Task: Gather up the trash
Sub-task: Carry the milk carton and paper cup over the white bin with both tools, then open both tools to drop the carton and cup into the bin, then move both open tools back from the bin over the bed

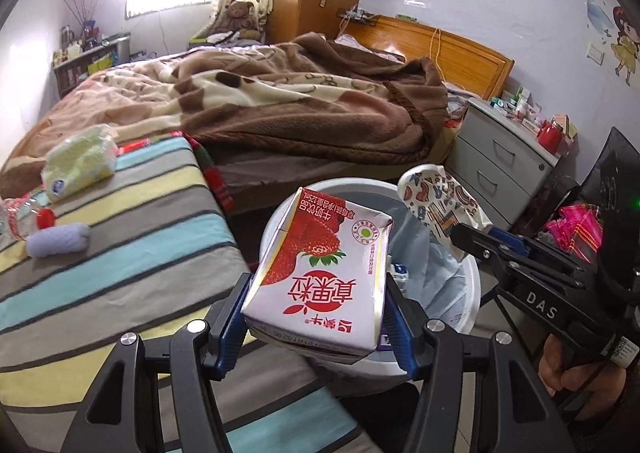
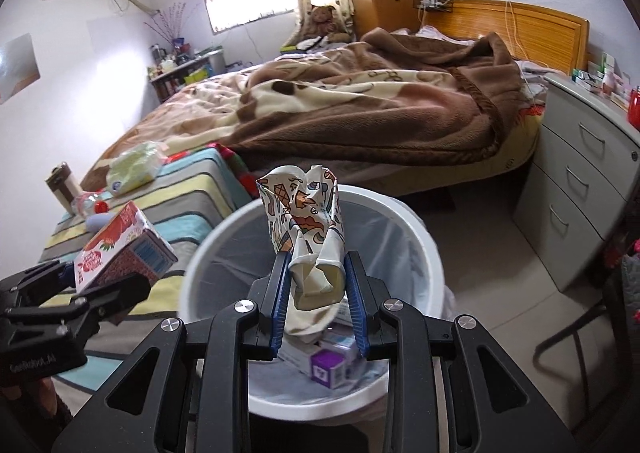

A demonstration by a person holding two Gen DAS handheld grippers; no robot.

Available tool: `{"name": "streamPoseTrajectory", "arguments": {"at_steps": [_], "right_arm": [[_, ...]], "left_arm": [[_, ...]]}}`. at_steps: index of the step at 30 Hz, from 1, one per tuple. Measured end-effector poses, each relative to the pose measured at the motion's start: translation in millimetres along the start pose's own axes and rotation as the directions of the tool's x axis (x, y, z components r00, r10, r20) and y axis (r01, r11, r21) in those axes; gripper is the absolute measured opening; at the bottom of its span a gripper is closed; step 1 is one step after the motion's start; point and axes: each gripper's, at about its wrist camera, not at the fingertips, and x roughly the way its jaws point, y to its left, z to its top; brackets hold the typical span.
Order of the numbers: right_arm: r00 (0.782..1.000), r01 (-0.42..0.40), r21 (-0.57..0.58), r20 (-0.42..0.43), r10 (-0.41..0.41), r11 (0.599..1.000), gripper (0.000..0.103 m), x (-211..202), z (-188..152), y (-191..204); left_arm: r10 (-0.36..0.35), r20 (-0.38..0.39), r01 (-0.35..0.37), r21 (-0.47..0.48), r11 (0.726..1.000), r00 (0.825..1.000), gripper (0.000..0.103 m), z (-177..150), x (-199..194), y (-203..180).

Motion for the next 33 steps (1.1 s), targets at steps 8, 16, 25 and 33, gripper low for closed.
{"name": "streamPoseTrajectory", "arguments": {"at_steps": [8, 16, 25, 33], "right_arm": [[0.999, 0.029, 0.016, -0.027, -0.029, 0.999, 0.029, 5, -4, -15], [0.998, 0.034, 0.012, -0.053, -0.034, 0.999, 0.037, 10, -5, -18], [0.998, 0.026, 0.022, -0.049, -0.025, 0.999, 0.054, 7, -6, -14], [1.0, -0.005, 0.004, -0.016, 0.005, 1.0, 0.058, -1, -2, 1]], "left_arm": [[-0.014, -0.019, 0.015, 0.03, 0.999, 1.0, 0.061, 0, 19, -23], [-0.052, -0.04, 0.053, 0.032, 0.998, 0.998, 0.061, 2, 30, -31], [-0.031, -0.046, 0.032, 0.022, 0.999, 0.998, 0.063, -1, 25, -26], [-0.001, 0.003, 0.001, 0.004, 1.0, 1.0, 0.065, -1, 2, -12]]}}
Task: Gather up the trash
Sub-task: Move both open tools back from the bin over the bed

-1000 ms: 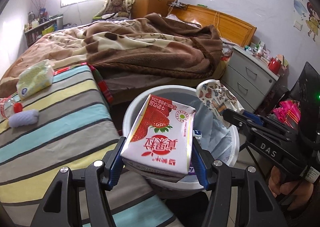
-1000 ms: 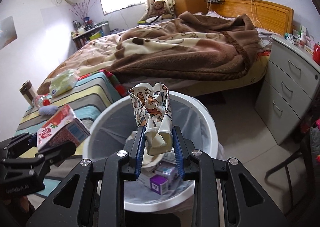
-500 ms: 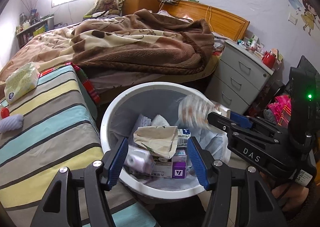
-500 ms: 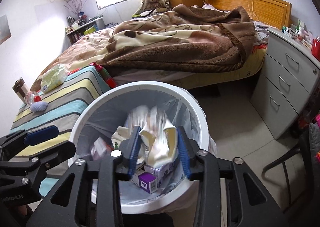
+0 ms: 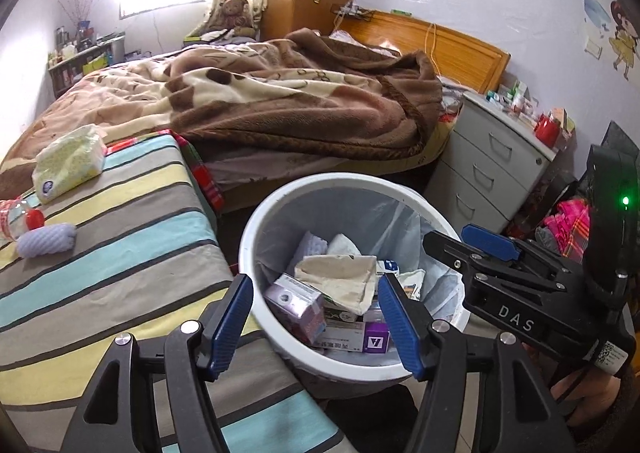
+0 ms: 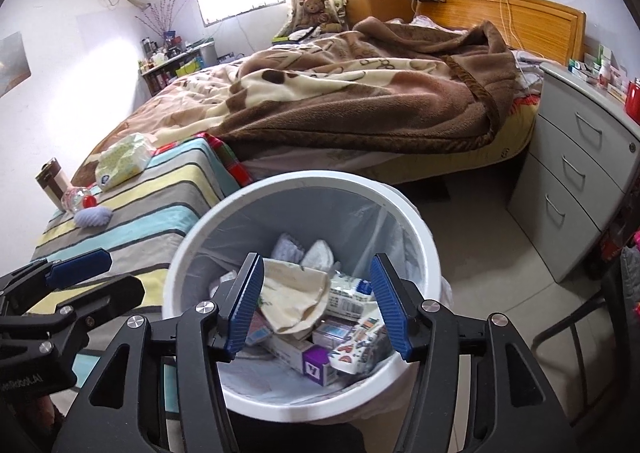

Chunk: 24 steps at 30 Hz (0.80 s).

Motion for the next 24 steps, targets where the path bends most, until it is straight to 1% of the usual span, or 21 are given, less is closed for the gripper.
{"name": "streamPoseTrajectory", "arguments": {"at_steps": [5, 8, 11, 18, 24], "right_arm": [[0.999, -0.03, -0.016, 0.032, 0.03, 0.999, 0.061, -5, 2, 15], [0.998, -0.045, -0.024, 0.044, 0.046, 0.999, 0.062, -5, 3, 23], [0.997, -0.061, -0.03, 0.053, 0.063, 0.998, 0.062, -5, 4, 32], [0.991, -0.111, -0.068, 0.066, 0.115, 0.992, 0.063, -5, 5, 54], [0.985, -0.155, -0.111, 0.052, 0.162, 0.982, 0.063, 2, 5, 78]], "left_arm": [[0.029, 0.031, -0.028, -0.016, 0.999, 0.999, 0.065, -1, -18, 15], [0.052, 0.053, -0.051, -0.029, 0.998, 0.997, 0.065, -3, -30, 26], [0.068, 0.058, -0.065, -0.043, 0.997, 0.996, 0.065, -4, -37, 37], [0.111, 0.075, -0.104, -0.087, 0.991, 0.991, 0.065, -7, -51, 66], [0.145, 0.088, -0.133, -0.127, 0.983, 0.986, 0.065, -9, -63, 95]]}}
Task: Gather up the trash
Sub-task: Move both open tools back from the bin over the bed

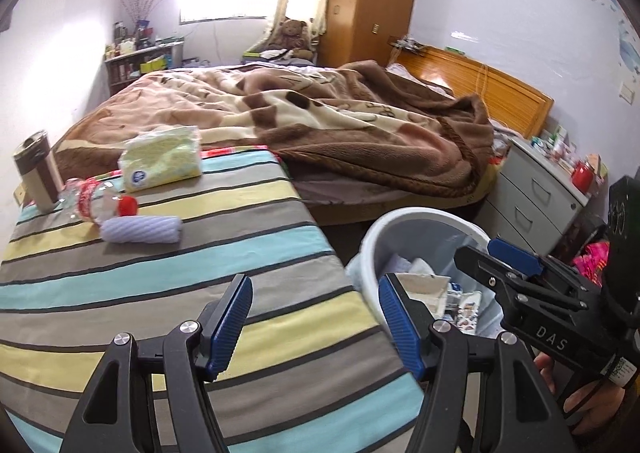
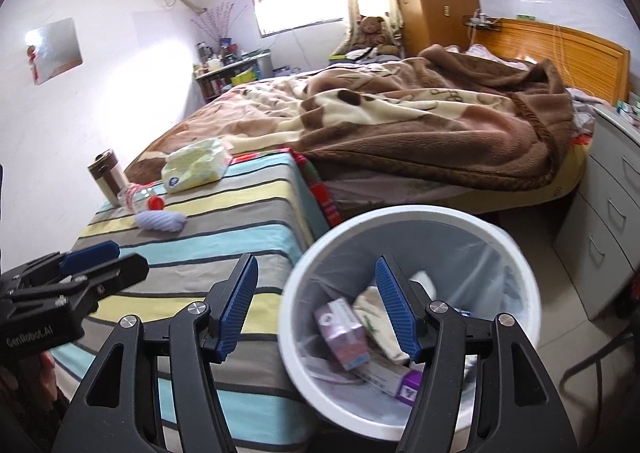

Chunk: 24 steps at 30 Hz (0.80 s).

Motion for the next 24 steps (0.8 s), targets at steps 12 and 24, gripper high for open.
{"name": "streamPoseTrajectory", "arguments": {"at_steps": [12, 24], "right_arm": [[0.994, -0.108, -0.12, -0.036, 0.104, 0.987, 0.069, 35, 11, 53], [0.97, -0.233, -0.289, -0.134, 0.202, 0.928, 0.07, 90, 20, 114]], "left_arm": [[0.119, 0.0, -0.118, -0.148, 0.982, 0.993, 0.065, 10, -6, 104], [0.188, -0.028, -0.189, -0.22, 0.957, 0.982, 0.065, 20, 10, 187]]}}
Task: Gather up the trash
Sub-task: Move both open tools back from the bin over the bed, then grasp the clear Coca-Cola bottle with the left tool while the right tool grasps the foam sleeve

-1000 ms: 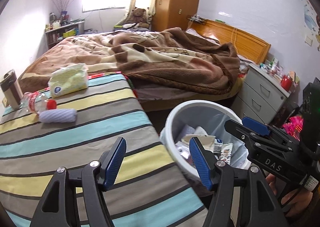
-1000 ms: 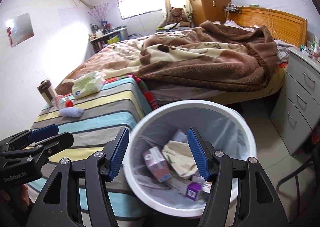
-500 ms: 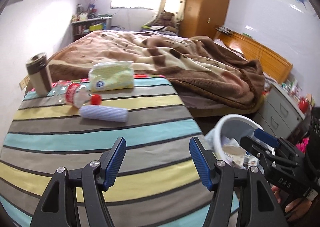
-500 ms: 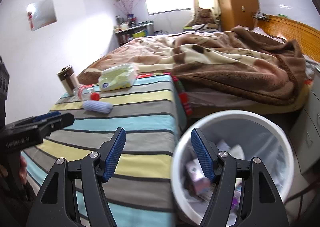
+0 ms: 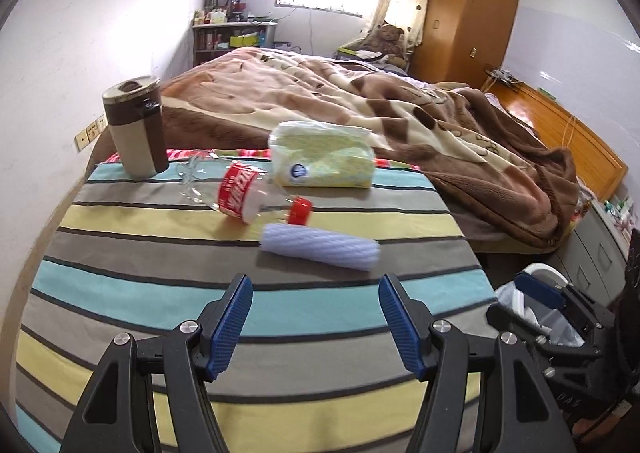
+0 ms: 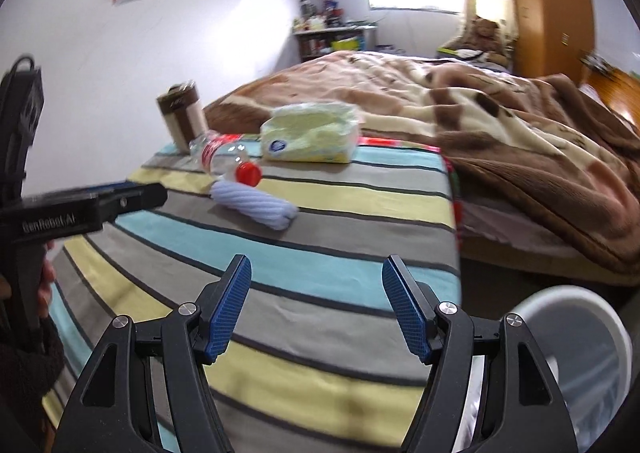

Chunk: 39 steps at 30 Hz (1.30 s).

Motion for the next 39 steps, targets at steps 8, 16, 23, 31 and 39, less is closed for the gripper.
{"name": "streamPoseTrajectory", "arguments": {"at_steps": [8, 16, 23, 31, 39], "right_arm": [[0.998, -0.065, -0.099, -0.032, 0.062, 0.993, 0.07, 48, 25, 19], [0.992, -0.113, -0.202, -0.081, 0.098, 0.973, 0.07, 83, 38, 36], [0.978, -0.172, -0.241, -0.161, 0.136, 0.955, 0.07, 104, 43, 43], [0.967, -0.208, -0.232, -0.193, 0.165, 0.95, 0.068, 104, 41, 45], [0.961, -0.231, -0.224, -0.204, 0.186, 0.947, 0.038, 99, 39, 44]], "left_arm": [[0.029, -0.006, -0.029, -0.038, 0.999, 1.0, 0.066, 25, 27, 32], [0.054, -0.028, -0.056, -0.117, 0.992, 0.998, 0.075, 56, 66, 61], [0.076, -0.044, -0.083, -0.184, 0.979, 0.996, 0.075, 73, 96, 82], [0.119, -0.058, -0.129, -0.225, 0.966, 0.991, 0.076, 90, 119, 94], [0.106, -0.096, -0.128, -0.253, 0.959, 0.99, 0.083, 92, 142, 92]]}}
